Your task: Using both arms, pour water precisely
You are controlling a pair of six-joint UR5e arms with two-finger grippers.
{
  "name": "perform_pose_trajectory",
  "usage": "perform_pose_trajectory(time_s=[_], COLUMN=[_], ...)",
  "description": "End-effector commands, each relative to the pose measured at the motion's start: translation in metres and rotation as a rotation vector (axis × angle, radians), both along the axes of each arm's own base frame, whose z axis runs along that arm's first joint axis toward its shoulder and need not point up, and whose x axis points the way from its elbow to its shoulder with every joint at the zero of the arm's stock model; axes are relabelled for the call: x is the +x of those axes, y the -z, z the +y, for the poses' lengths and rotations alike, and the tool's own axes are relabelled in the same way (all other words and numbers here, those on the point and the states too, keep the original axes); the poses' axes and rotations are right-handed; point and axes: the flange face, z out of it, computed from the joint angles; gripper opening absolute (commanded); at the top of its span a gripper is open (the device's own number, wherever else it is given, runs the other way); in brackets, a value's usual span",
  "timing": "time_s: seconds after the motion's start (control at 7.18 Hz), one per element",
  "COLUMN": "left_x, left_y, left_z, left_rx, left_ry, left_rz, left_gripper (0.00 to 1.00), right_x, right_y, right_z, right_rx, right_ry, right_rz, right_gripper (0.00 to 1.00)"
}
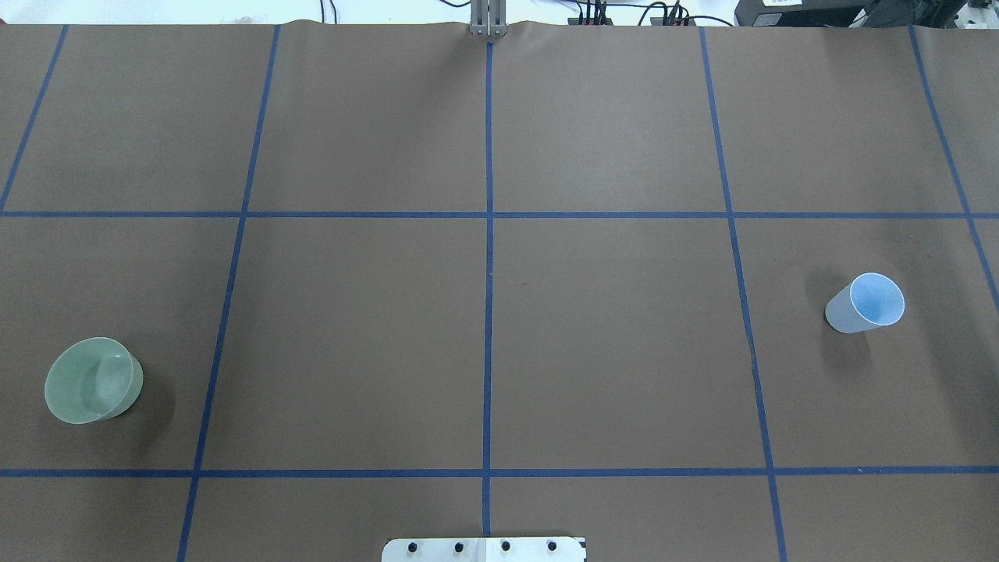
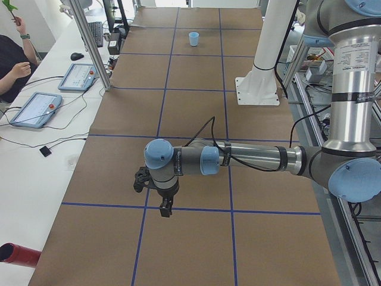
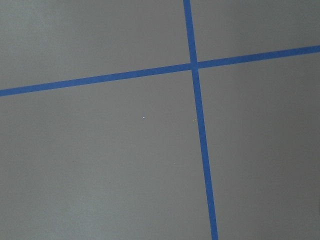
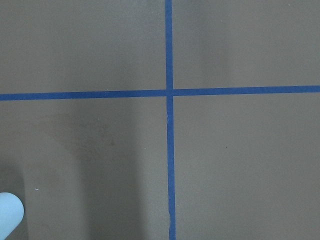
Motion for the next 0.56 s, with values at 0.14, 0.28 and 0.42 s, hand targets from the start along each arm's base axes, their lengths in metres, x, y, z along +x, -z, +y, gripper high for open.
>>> perform_pose_trajectory(time_s=[0.14,0.28,0.42], left_x=[0.0000,0.0000,-0.0001], left_y=[0.0003,-0.0004,-0.0020], left_z=[0.0006,0.0013,0.0021], left_rx=[0.002,0.003,0.000], left_ry=[-0.001,-0.004,-0.004], left_rz=[0.000,0.000,-0.001], left_gripper=[1.00,1.00,1.00], right_x=[-0.0001,0.0000,0.0000], right_y=[-0.0042,-0.0058,-0.0051], right_z=[0.0014,0.0022,0.0022], right_rx=[-0.004,-0.007,-0.005], right_ry=[0.005,0.005,0.005], right_rz=[-0.002,0.000,0.000], right_gripper=[0.99,0.99,0.99])
